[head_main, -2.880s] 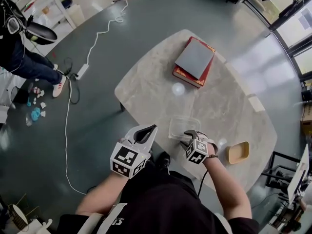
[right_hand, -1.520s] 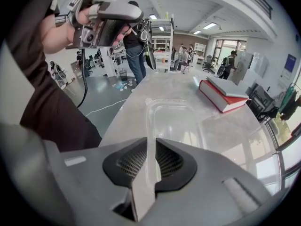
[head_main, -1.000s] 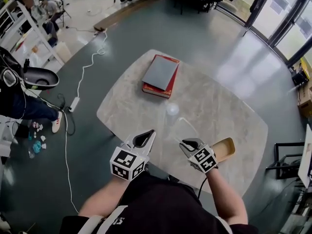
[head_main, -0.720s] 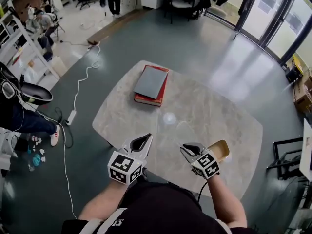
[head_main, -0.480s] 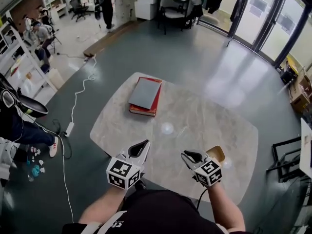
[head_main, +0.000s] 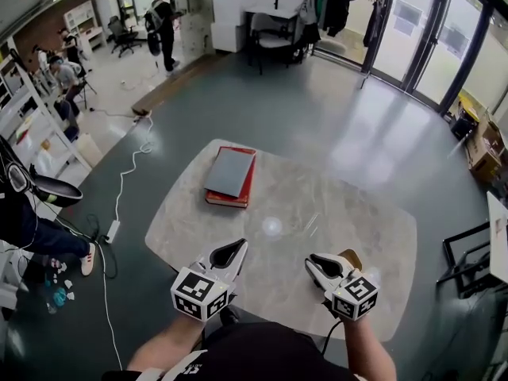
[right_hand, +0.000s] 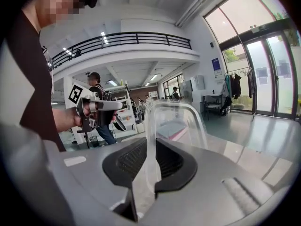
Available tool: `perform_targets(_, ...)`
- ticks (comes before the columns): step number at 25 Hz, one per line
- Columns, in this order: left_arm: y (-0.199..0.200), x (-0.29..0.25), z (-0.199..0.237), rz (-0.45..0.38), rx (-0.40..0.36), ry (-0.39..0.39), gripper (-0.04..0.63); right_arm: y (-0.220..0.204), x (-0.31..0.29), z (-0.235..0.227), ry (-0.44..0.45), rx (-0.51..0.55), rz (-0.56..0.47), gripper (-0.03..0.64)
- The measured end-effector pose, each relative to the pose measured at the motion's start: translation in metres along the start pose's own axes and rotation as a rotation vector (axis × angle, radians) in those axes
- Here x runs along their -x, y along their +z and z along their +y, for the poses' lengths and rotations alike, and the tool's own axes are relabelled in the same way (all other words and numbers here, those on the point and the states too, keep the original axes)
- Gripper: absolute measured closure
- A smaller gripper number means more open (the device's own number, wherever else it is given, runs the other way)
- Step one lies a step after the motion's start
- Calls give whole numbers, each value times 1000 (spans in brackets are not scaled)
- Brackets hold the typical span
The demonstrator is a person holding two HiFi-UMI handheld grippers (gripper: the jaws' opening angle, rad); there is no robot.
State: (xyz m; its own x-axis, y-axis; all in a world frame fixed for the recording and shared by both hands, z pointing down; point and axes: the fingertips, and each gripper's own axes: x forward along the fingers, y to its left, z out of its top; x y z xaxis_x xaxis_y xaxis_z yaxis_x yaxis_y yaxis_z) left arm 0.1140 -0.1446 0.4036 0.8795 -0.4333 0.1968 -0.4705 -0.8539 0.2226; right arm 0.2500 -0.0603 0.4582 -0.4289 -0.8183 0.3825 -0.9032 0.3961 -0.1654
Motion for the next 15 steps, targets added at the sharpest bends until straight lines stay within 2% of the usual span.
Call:
perform_targets(9, 42, 3, -2, -78, -57, -10, 595, 59, 34, -7, -31, -48, -194, 555)
perform_targets(15, 61, 3, 0, -114, -45, -24, 595, 93, 51, -10, -53, -24, -280, 555)
